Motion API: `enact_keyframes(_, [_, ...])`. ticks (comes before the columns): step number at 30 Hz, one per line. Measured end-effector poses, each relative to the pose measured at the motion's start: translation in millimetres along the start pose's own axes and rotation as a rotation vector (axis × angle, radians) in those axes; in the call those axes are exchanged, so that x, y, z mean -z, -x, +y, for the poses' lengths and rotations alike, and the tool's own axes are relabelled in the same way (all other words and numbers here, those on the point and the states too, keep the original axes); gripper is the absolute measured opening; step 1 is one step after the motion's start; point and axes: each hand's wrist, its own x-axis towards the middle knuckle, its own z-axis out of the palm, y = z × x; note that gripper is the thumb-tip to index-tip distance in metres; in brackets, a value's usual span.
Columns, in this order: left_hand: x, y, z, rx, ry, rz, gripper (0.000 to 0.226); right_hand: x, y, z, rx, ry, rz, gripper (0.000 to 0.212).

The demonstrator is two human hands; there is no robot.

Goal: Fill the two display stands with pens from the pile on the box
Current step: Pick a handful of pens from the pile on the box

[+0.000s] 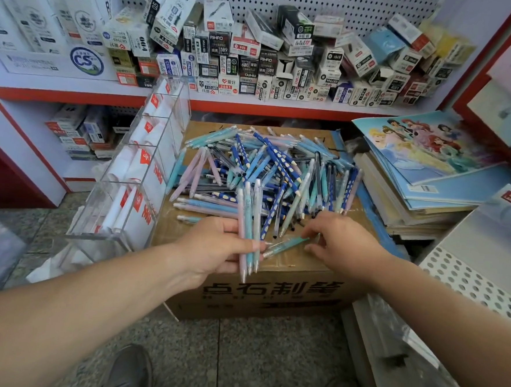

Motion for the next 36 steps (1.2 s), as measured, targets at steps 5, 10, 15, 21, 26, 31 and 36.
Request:
enact_keyframes(5, [0.6,-0.7,-3.0,-0.008,-0.053,0.02,0.025,-4.8,-1.4,-1.9,0.048,0.052,0.0,0.028])
enact_keyframes(10, [2.2,-1.6,-4.8,-0.015,-0.081,0.039,0.027,-4.1,-3.5,-3.0,0.097,0.086,-0.015,0.017])
enact_keyframes(15, [2.9,-1.6,-6.3,-0.013,-0.084,0.042,0.027,-3.0,-2.5,-4.1,0.103,0.081,-0.092,0.023])
enact_keyframes(21, [2.2,-0.9,-7.6,-0.071,-0.025,0.115,0.024,3.5,10.6,-2.3,-0.034,-0.1,0.047,0.008])
enact_keyframes(26, [-7.7,3.7,-10.1,-0.062,0.054,0.06,0.022,5.7,14.7,-41.7,-0.133,-0.669,0.056,0.01])
enact_keyframes(31, [-10.4,8.7,-15.6,-0.041,0.114,0.021,0.027,-8.1,11.0,-68.2,-0.183,-0.947,0.031,0.02])
enact_keyframes(36, [0.8,21.5,-23.9,-0.03,0.113,-0.006,0.029,-20.6,13.1,-77.6,-0.224,-1.184,0.002,0.024])
